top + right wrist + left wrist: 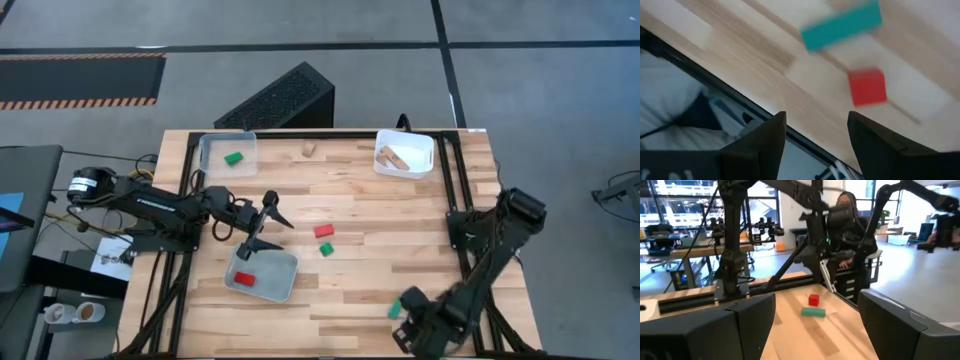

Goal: Sort & place blocks by color
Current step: Put the bottom red block into the gray bin

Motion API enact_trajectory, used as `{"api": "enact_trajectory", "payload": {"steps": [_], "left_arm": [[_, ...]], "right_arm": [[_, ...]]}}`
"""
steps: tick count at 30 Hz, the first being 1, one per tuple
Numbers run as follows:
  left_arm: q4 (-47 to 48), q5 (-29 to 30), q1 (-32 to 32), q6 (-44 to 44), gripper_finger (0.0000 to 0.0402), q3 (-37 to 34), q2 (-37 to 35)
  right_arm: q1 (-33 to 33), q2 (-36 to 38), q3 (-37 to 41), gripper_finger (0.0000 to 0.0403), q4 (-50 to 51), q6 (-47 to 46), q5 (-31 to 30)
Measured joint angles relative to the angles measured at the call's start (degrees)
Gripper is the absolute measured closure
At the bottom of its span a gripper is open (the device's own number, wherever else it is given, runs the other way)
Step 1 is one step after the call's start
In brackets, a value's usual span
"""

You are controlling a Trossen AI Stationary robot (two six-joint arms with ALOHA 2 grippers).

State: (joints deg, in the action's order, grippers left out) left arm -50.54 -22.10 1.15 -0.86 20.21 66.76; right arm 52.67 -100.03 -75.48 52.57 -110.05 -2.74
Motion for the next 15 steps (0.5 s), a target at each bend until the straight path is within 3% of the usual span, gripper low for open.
{"api": "enact_trajectory", "payload": {"steps": [5,11,15], "left_arm": [[-1.5,0.02,0.88,0.02,0.0129,-0.02,0.0],[-1.89,0.45,0.89,0.57,0.0129,-0.02,-0.02],[-1.76,0.48,0.89,0.92,0.0129,-0.02,-0.01]], "right_arm": [[3.23,-4.03,0.0,0.0171,3.42,0.05,0.0],[2.26,-5.57,0.82,0.0171,6.05,5.4,-0.23],[1.93,-4.14,5.38,0.0171,0.26,5.92,-0.28]]}}
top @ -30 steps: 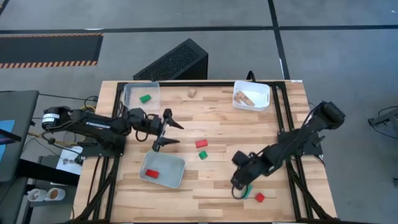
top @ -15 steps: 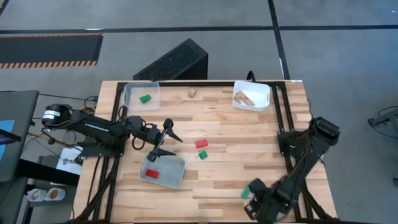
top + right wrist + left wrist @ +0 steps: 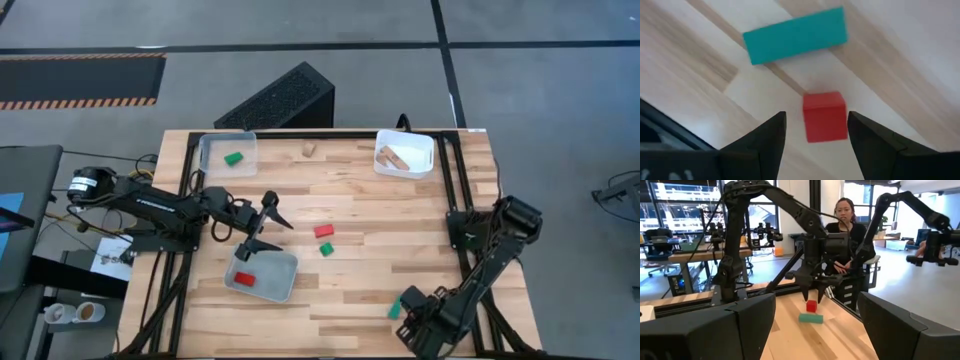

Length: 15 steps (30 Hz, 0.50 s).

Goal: Sort & place blocks by color
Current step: Put the bottom red block into the gray bin

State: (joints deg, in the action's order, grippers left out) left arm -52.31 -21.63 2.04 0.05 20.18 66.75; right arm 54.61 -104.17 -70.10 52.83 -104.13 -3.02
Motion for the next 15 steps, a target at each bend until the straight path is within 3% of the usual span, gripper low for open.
{"api": "enact_trajectory", "payload": {"steps": [15], "left_arm": [[2.65,-0.27,0.04,0.06,0.0129,0.0,-0.01]], "right_arm": [[1.16,3.62,11.8,0.0171,-12.86,-1.31,-0.58]]}}
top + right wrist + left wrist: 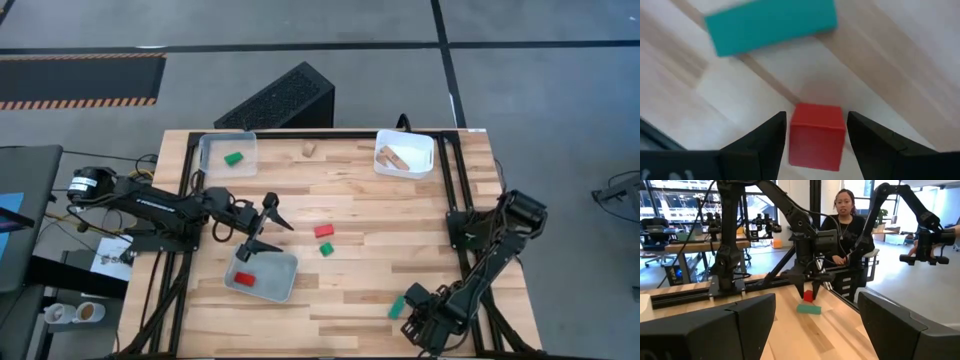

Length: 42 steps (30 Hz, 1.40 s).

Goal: Sort & place blocks by color
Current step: Put the bottom red block into the gray bin

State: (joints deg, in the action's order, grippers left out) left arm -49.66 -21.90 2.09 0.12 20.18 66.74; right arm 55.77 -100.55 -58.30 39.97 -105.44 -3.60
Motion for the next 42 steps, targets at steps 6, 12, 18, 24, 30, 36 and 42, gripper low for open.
{"api": "enact_trajectory", "payload": {"steps": [6,12,18,24,30,36,42], "left_arm": [[0.8,0.12,0.0,-0.26,0.0129,0.0,0.02],[1.26,0.27,0.0,-0.24,0.0129,-0.02,0.0],[-1.44,-0.01,0.0,0.55,0.0129,-0.02,0.02],[-4.61,-1.26,0.0,1.7,0.0129,-0.02,0.02],[-5.01,-1.19,-0.96,2.5,0.0129,-0.04,-3.55],[1.63,-0.24,-4.24,3.99,0.0129,0.0,-13.55],[20.02,5.86,-5.99,3.46,0.0129,-0.02,-25.99]], "right_arm": [[-0.52,0.02,1.35,0.0188,-0.38,0.3,2.62],[-1.24,0.19,1.33,0.0246,-0.25,0.47,5.7],[-3.71,4.61,1.48,0.0275,0.0,0.82,-4.81],[-10.85,11.01,1.47,0.0262,-4.61,14.12,-28.5],[-24.03,12.06,1.4,0.0247,-28.09,48.92,-38.19],[-36.49,6.02,1.35,0.0268,-63.32,79.8,-23.58],[-43.0,-2.88,-1.65,0.0242,-75.93,85.68,-10.18]]}}
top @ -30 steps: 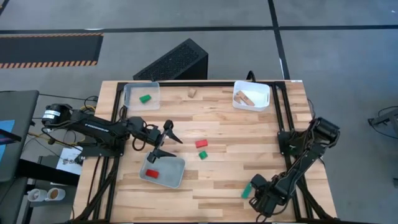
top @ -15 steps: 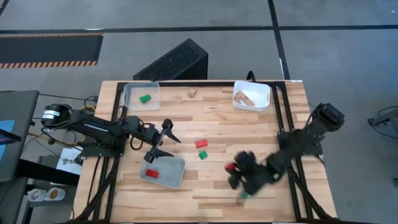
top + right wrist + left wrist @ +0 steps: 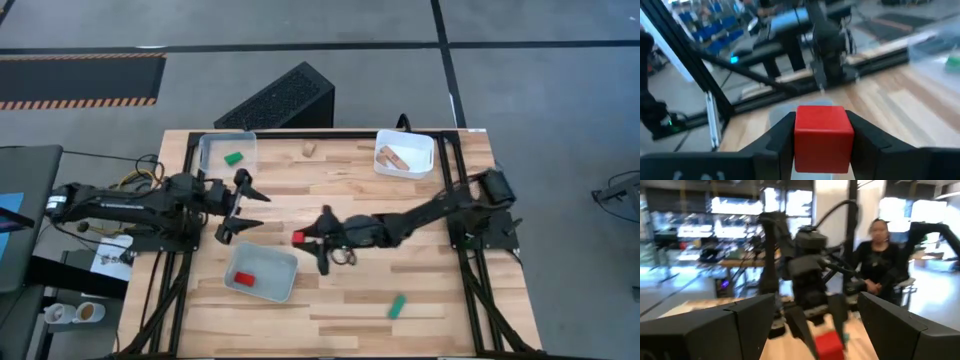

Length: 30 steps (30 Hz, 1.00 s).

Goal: Sort & place blocks by color
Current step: Put the bottom red block into the gray bin, then put the top green block into the transparent bin

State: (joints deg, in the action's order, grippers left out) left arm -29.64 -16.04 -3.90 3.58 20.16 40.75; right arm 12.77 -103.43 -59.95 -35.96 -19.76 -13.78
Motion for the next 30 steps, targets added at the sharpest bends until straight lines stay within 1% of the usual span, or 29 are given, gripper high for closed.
{"api": "enact_trajectory", "payload": {"steps": [2,5,9,11,13,15,18,22,25,28,30], "left_arm": [[5.61,2.42,0.04,-0.41,0.0129,-0.02,-3.48],[9.31,5.47,0.04,-0.7,0.0129,0.0,-6.21],[12.0,7.76,0.04,-0.73,0.0129,0.0,-7.02],[12.74,8.25,0.04,-0.39,0.0129,0.0,-6.91],[12.95,8.52,0.04,0.06,0.0129,0.0,-6.31],[12.91,8.61,0.04,0.54,0.0129,0.0,-5.85],[12.64,7.14,0.04,1.29,0.0129,0.0,-4.75],[12.59,5.64,0.11,2.98,0.0129,0.0,-3.23],[12.59,5.99,0.13,4.1,0.0129,0.0,-1.76],[12.72,5.74,0.23,5.65,0.0129,0.0,-0.09],[12.77,5.64,0.71,5.74,0.0129,0.0,1.43]], "right_arm": [[-0.89,-3.88,-2.05,0.024,0.06,-0.75,2.27],[-1.76,-10.24,-6.39,0.0246,-0.19,-1.47,6.78],[-2.06,-17.5,-13.91,0.0257,0.26,-1.34,12.59],[-2.05,-20.12,-17.57,0.0257,2.42,-1.35,14.38],[-2.05,-21.94,-20.57,0.0248,6.39,-1.37,16.48],[-2.09,-23.53,-23.49,0.023,8.87,-1.45,19.06],[-1.95,-24.36,-26.72,0.0196,12.49,-2.03,19.95],[-1.67,-24.29,-28.96,0.0162,18.23,-2.01,18.24],[-0.82,-22.32,-28.94,0.0157,22.87,0.43,14.44],[1.39,-17.62,-28.42,0.0164,29.81,2.95,5.8],[3.4,-14.16,-27.62,0.0175,34.11,3.59,-2.81]]}}
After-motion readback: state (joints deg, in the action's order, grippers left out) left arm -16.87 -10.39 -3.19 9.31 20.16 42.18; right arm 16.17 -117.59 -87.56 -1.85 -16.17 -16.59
